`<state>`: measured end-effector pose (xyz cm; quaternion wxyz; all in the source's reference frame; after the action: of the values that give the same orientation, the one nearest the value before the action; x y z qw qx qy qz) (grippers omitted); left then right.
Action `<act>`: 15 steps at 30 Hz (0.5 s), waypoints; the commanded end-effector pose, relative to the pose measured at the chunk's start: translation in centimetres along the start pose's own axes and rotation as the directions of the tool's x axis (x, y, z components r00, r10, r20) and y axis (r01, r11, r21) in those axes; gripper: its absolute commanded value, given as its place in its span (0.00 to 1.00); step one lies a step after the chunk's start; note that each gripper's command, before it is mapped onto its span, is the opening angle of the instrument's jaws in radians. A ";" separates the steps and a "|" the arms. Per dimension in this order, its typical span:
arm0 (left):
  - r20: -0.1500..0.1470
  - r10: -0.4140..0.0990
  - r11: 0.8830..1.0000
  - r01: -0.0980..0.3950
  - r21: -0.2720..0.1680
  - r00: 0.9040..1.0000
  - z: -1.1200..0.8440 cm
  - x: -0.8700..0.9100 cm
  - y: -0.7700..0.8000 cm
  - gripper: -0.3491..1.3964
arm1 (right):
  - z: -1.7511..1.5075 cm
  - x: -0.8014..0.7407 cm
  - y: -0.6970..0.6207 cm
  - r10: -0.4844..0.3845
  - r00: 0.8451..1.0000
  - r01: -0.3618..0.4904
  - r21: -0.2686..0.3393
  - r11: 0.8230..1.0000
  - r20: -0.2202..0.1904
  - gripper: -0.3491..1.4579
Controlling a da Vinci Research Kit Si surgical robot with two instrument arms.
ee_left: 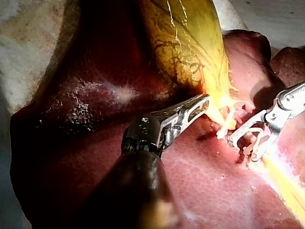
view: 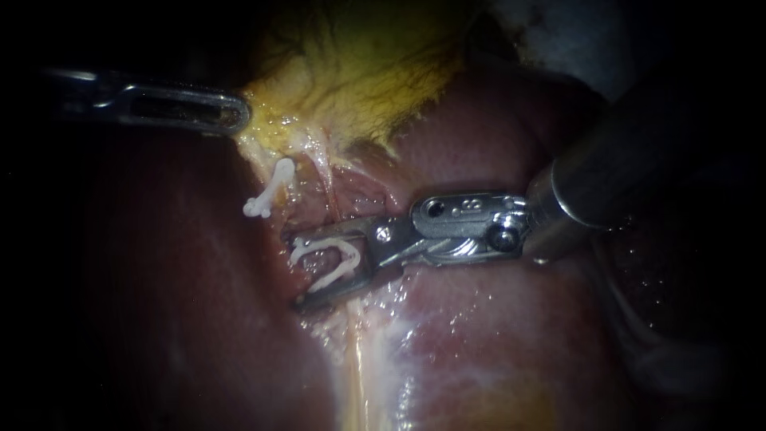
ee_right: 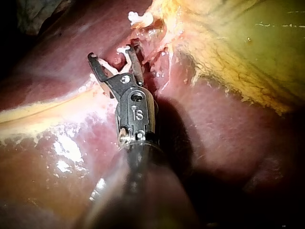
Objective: Clipping second clip right tube
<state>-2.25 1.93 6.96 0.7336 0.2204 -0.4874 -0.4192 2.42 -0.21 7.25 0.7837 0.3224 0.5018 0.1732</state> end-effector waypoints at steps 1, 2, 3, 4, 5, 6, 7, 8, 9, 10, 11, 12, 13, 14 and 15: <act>0.000 0.000 1.000 0.000 0.000 1.000 0.00 0.00 0.00 0.00 | -0.01 0.01 -0.01 0.001 1.000 -0.001 0.001 1.000 0.000 0.46; 0.000 0.000 1.000 0.000 0.000 1.000 0.00 0.00 0.00 0.00 | -0.01 0.03 -0.01 0.001 1.000 -0.001 0.000 1.000 0.002 0.46; 0.000 0.000 1.000 0.000 0.000 1.000 0.00 0.00 0.00 0.00 | -0.03 0.05 -0.03 0.003 1.000 -0.003 0.001 1.000 0.002 0.46; 0.000 0.000 1.000 0.000 0.000 1.000 0.00 0.00 0.00 0.00 | -0.04 0.08 -0.04 0.004 1.000 -0.004 0.003 1.000 -0.001 0.46; 0.000 0.000 1.000 0.000 0.000 1.000 0.00 0.00 0.00 0.00 | -0.06 0.11 -0.06 0.006 1.000 -0.006 0.004 1.000 -0.002 0.46; 0.000 0.000 1.000 0.000 0.000 1.000 0.00 0.00 0.00 0.00 | -0.09 0.16 -0.08 0.009 1.000 -0.009 0.007 1.000 -0.005 0.47; 0.000 0.000 1.000 0.000 0.000 1.000 0.00 0.00 0.00 0.00 | -0.12 0.20 -0.10 0.011 1.000 -0.011 0.009 1.000 -0.006 0.47; 0.001 0.000 1.000 0.000 -0.002 1.000 0.00 0.00 0.00 0.00 | -0.15 0.24 -0.13 0.014 1.000 -0.014 0.011 1.000 -0.007 0.47; 0.001 0.000 1.000 0.000 -0.002 1.000 -0.01 0.00 0.00 0.00 | -0.20 0.29 -0.16 0.017 1.000 -0.017 0.015 1.000 -0.007 0.47; 0.001 0.000 1.000 0.000 -0.002 1.000 -0.01 0.00 0.00 0.00 | -0.24 0.33 -0.18 0.019 1.000 -0.019 0.017 1.000 -0.008 0.48; 0.001 0.000 1.000 0.000 -0.002 1.000 -0.01 0.00 0.00 0.00 | -0.29 0.37 -0.20 0.022 1.000 -0.022 0.017 1.000 -0.009 0.48; 0.001 0.000 1.000 0.000 -0.002 1.000 -0.01 0.00 0.00 0.00 | -0.36 0.41 -0.23 0.025 1.000 -0.025 0.021 0.999 -0.010 0.48; 0.001 0.001 1.000 -0.001 -0.002 1.000 -0.01 0.00 0.00 0.00 | -0.42 0.44 -0.25 0.027 1.000 -0.027 0.021 0.999 -0.011 0.48; 0.001 0.001 1.000 -0.001 -0.002 1.000 -0.01 0.00 0.00 0.00 | -0.48 0.46 -0.27 0.029 1.000 -0.028 0.022 0.999 -0.012 0.48; 0.001 0.001 1.000 -0.001 -0.002 1.000 -0.01 0.00 0.00 0.00 | -0.54 0.48 -0.29 0.030 0.999 -0.030 0.025 0.999 -0.012 0.48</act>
<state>-2.24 1.93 6.96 0.7337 0.2198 -0.4874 -0.4194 2.07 0.05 6.52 0.7732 0.3406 0.5036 0.1804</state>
